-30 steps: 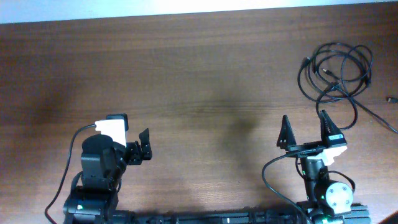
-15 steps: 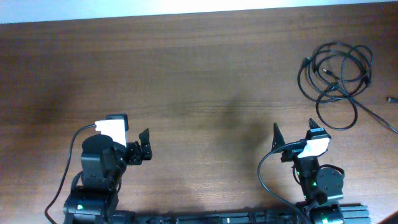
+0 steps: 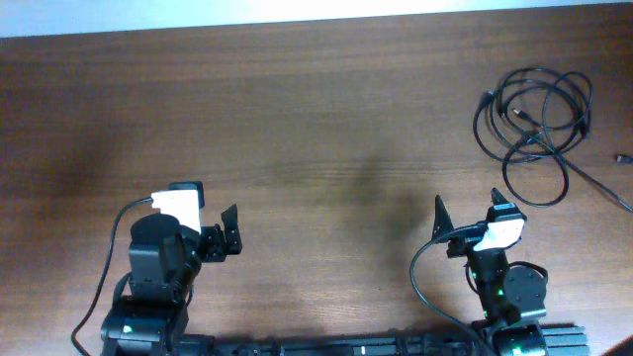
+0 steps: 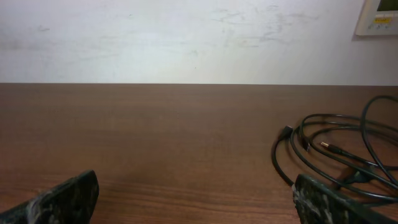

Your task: Untangle cables

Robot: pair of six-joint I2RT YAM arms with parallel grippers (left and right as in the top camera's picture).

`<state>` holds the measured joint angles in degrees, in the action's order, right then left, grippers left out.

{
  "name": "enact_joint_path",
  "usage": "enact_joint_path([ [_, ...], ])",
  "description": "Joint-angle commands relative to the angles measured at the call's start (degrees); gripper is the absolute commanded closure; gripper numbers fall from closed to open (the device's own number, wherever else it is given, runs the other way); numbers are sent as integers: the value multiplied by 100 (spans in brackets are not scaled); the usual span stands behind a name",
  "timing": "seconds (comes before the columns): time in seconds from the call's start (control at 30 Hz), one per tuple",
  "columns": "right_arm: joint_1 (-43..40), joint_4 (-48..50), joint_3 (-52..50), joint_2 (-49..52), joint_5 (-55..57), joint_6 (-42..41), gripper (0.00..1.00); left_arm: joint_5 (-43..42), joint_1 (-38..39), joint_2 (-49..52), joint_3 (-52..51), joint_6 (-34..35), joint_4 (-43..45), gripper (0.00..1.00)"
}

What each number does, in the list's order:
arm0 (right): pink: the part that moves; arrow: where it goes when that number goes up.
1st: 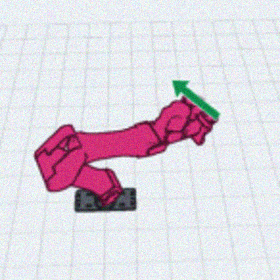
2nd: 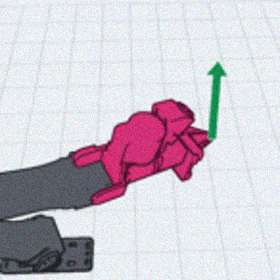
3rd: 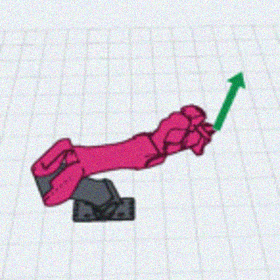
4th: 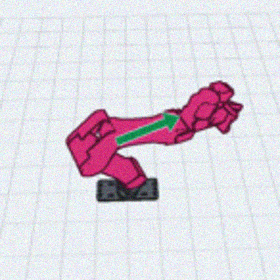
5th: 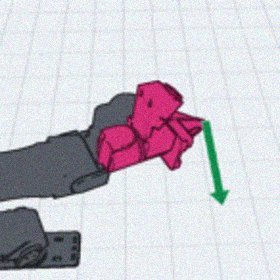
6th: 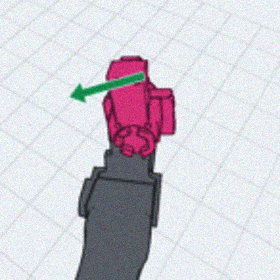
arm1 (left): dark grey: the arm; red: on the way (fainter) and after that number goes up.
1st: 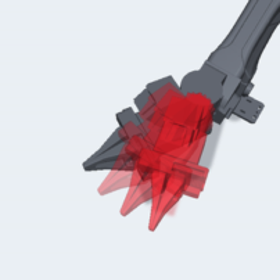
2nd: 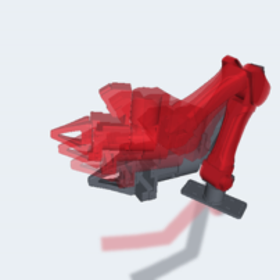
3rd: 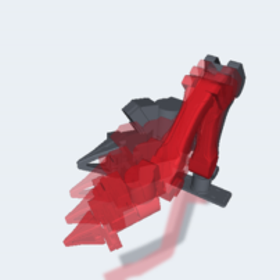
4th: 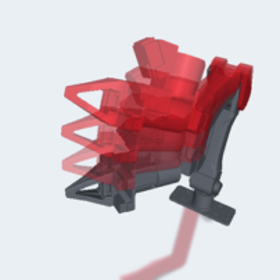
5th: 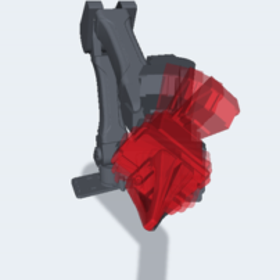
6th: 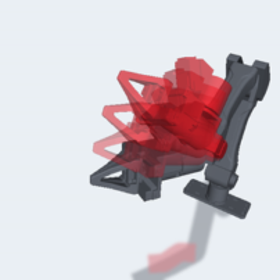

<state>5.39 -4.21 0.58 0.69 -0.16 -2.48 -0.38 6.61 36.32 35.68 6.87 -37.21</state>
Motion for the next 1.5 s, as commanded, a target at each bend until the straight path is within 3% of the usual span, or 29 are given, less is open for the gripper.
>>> enact_joint_path([
  [0.0,-17,-37,-26,-50,44,55,2,61,-13,4,-22,-24,11,1],
  [1.23,-17,-37,-26,-50,44,55,2,59,-13,-321,-149,-24,42,1],
  [1.33,-17,-37,-26,-50,44,57,1,-9,-13,-894,-662,-9,358,1],
  [1.47,-17,-37,-26,-50,44,55,2,-90,-13,-1641,-1596,-9,1482,1],
])
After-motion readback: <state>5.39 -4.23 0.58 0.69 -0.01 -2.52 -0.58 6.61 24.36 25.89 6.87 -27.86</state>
